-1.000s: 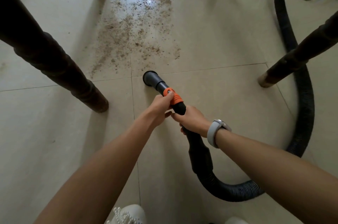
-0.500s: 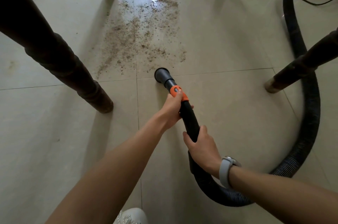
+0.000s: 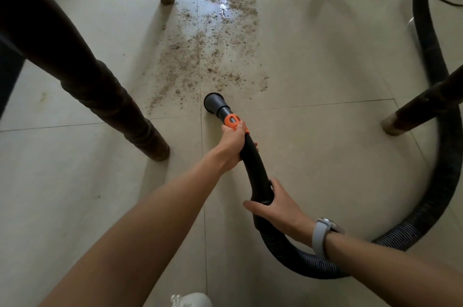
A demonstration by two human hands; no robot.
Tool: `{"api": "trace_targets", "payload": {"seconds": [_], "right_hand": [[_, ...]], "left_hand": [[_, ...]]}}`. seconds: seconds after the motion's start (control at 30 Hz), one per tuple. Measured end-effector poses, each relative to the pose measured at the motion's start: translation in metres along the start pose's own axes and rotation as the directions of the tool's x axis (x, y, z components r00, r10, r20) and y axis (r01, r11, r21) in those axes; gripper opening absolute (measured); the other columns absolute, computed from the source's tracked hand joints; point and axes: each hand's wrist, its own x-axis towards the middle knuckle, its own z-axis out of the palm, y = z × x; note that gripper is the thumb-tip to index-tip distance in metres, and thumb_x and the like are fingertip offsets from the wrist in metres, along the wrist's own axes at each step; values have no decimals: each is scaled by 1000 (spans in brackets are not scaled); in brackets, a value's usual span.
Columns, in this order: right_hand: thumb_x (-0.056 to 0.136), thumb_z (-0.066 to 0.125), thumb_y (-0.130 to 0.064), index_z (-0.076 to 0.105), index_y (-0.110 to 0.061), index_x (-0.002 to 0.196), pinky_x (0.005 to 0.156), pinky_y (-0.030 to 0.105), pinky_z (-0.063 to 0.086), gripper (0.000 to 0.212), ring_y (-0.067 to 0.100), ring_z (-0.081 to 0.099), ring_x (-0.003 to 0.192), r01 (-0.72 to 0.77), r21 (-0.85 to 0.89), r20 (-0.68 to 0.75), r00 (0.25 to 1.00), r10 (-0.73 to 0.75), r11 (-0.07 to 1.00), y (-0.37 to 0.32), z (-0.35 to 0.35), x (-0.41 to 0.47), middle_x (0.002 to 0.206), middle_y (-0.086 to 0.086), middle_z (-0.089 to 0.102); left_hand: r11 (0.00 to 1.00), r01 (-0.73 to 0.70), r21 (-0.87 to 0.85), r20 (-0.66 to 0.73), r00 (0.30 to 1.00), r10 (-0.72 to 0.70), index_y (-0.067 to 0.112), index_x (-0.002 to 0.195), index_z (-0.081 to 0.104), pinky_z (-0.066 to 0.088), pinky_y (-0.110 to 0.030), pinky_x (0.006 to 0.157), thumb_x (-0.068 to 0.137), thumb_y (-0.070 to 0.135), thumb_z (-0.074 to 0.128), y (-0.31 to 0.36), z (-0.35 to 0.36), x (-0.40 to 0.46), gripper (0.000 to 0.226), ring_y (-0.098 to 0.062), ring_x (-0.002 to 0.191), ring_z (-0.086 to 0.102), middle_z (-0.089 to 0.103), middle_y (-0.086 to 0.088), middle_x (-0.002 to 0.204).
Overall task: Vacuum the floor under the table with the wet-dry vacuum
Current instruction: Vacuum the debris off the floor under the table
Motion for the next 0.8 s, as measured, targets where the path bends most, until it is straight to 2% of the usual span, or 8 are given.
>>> {"api": "trace_targets", "payload": {"seconds": [0.17,0.3,0.37,0.57,0.67,0.8], "right_hand": [[76,77,-27,42,-22,111,57,25,54,50,14,67,61,15,124,-73,997,-6,992,0,-3,-14,84,1,64],[79,74,-25,46,-16,103,47,17,46,37,8,62,50,57,62,-129,990,-49,996,1,-7,-9,73,1,63],[79,74,-26,47,-17,101,50,20,48,35,10,63,54,69,26,-98,993,-66,997,0,-7,-4,74,2,63],[77,74,-27,45,-26,88,53,27,51,31,15,64,57,129,-41,-13,991,-130,991,-11,4,15,74,1,62],[76,74,-28,47,-26,88,59,35,54,30,20,66,62,169,-89,51,985,-165,982,-19,9,26,75,2,63],[76,73,-28,45,-28,89,57,33,55,31,20,66,59,224,-118,129,969,-209,967,-38,15,42,77,2,64]], "left_hand": [[999,30,23,-77,997,-28,14,139,22,54,-41,68,100,30,40,7,12,-5,45,-23,70,59,48,-10,95],[998,-41,-56,-150,988,32,11,134,26,55,-35,56,100,32,40,-1,19,-10,43,-22,61,57,48,-9,89],[996,-49,-74,-170,985,35,10,136,25,54,-36,56,100,32,39,-4,15,-10,44,-22,59,57,48,-9,86],[997,-24,-75,-229,973,6,13,142,16,56,-43,71,101,32,37,9,-18,-5,50,-23,65,60,50,-10,89],[997,-22,-79,-289,957,-2,17,142,15,54,-50,84,99,38,39,13,-40,0,53,-32,88,64,52,-17,119],[983,-63,-171,-341,940,1,17,143,18,54,-49,83,99,39,41,24,-62,5,55,-31,87,64,49,-15,125]]}}
